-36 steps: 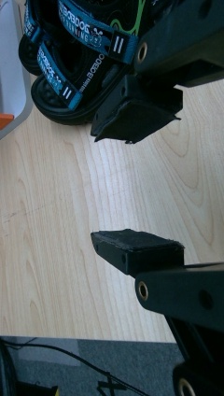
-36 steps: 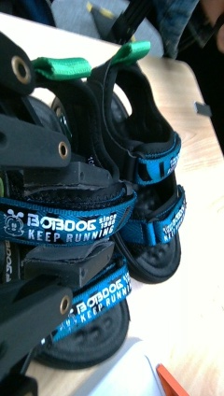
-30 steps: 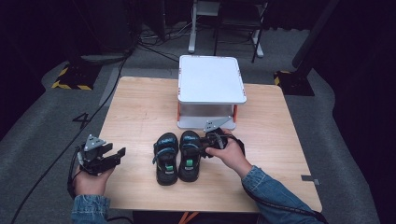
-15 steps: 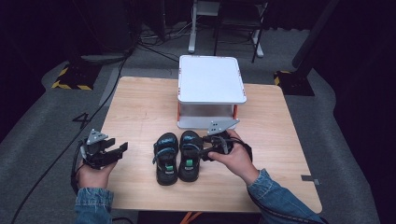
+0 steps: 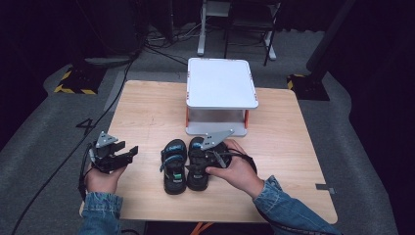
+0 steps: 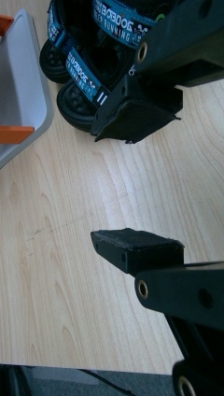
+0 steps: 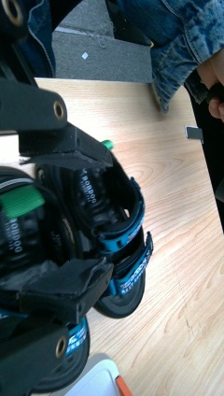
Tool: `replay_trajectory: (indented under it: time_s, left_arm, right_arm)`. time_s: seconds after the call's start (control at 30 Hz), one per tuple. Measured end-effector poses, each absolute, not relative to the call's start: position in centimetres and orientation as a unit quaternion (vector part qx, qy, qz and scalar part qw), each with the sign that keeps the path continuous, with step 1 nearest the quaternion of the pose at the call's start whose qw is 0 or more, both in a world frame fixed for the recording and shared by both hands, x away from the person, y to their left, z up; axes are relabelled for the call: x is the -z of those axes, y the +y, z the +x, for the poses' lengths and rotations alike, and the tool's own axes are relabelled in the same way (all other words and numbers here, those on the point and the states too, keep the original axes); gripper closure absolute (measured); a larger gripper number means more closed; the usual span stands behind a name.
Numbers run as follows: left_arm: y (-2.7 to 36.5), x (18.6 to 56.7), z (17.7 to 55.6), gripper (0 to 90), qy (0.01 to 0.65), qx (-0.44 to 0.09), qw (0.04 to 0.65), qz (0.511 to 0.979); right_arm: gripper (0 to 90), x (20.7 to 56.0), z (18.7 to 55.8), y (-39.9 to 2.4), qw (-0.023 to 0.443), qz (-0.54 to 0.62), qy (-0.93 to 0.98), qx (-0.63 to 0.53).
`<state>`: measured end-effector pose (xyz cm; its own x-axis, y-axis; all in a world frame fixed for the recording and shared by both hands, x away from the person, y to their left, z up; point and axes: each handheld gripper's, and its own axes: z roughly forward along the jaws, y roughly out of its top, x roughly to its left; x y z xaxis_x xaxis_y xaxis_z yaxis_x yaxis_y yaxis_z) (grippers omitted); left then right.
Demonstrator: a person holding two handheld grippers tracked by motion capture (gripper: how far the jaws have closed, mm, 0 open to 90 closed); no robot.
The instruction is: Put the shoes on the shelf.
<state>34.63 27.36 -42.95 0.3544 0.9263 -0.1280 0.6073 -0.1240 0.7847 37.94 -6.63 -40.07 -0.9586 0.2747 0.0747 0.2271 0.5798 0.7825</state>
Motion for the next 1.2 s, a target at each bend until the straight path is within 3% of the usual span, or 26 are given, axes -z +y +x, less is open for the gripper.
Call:
replay_trajectory:
  time_s: [0.27,0.43,0.6,0.77,1.0,1.2]
  left_arm:
    - [27.4,43.0,34.6,44.1,0.531,-0.201,0.398,0.721]
    - [27.4,43.0,34.7,44.1,0.53,-0.203,0.396,0.722]
    - [27.2,43.1,34.7,44.1,0.528,-0.204,0.394,0.724]
    - [27.2,43.1,34.8,44.2,0.53,-0.202,0.395,0.723]
    - [26.9,43.1,34.7,44.1,0.525,-0.204,0.389,0.728]
    - [26.9,43.3,34.6,44.2,0.527,-0.204,0.385,0.73]
  right_arm:
    - [53.2,40.2,37.3,-4.6,0.017,0.195,0.889,-0.414]
    - [52.4,41.0,37.3,-4.4,0.02,0.204,0.891,-0.406]
    - [52.9,41.4,37.2,-3.7,0.057,0.189,0.894,-0.402]
    - [52.3,41.5,36.6,-4.4,0.046,0.219,0.892,-0.392]
    - [45.9,42.2,37.0,-5.0,0.001,0.274,0.887,-0.372]
    - [43.4,43.1,38.3,-4.7,-0.078,0.314,0.871,-0.37]
